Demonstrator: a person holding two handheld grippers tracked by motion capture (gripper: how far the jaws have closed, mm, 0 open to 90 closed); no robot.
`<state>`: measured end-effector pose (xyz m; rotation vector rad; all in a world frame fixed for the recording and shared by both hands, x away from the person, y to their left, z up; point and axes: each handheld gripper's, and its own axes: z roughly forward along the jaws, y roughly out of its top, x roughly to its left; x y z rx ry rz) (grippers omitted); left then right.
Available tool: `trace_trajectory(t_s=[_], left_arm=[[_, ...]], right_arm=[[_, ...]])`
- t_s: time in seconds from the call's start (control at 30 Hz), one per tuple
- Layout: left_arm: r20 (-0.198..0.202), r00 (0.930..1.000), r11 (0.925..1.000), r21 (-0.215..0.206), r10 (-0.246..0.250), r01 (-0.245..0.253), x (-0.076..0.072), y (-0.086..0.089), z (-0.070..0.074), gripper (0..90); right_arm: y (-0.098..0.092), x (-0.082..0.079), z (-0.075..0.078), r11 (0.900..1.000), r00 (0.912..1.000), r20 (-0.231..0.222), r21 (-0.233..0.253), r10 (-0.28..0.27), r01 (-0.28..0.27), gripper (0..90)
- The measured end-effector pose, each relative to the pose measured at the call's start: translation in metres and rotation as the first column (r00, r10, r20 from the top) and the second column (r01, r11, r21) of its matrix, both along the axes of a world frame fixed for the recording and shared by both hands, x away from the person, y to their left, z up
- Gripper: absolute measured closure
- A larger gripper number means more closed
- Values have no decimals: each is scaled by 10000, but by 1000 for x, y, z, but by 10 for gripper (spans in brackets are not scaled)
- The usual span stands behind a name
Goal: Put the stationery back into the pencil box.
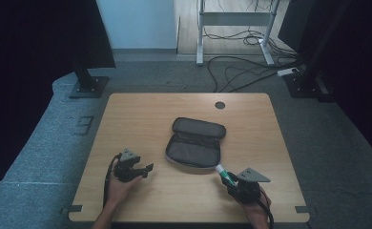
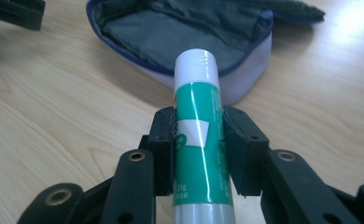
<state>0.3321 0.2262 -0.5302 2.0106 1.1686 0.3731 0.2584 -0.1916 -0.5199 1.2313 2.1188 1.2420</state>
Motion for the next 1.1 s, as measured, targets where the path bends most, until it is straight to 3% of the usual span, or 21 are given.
trace_trajectory(t_s=[0.23,0.47,0.63,0.8,1.1], left_arm=[[-58,9997,9992,-330,231,-232,5,10,2,307],[-101,9999,9992,-377,89,-93,4,6,1,307],[-81,9999,9999,-48,-119,119,3,-2,0,307],[147,9999,9999,-130,-91,93,-1,-2,7,306],[159,9999,9997,-252,64,-60,3,3,10,308]], right_arm=[[5,17,10,9994,9998,113,311,135,-138,648],[8,30,22,9969,9997,204,768,165,-181,648],[14,38,28,9973,9987,395,640,331,-356,648],[19,43,31,9963,9983,394,732,419,-447,648],[32,58,35,9958,9967,527,646,618,-651,648]])
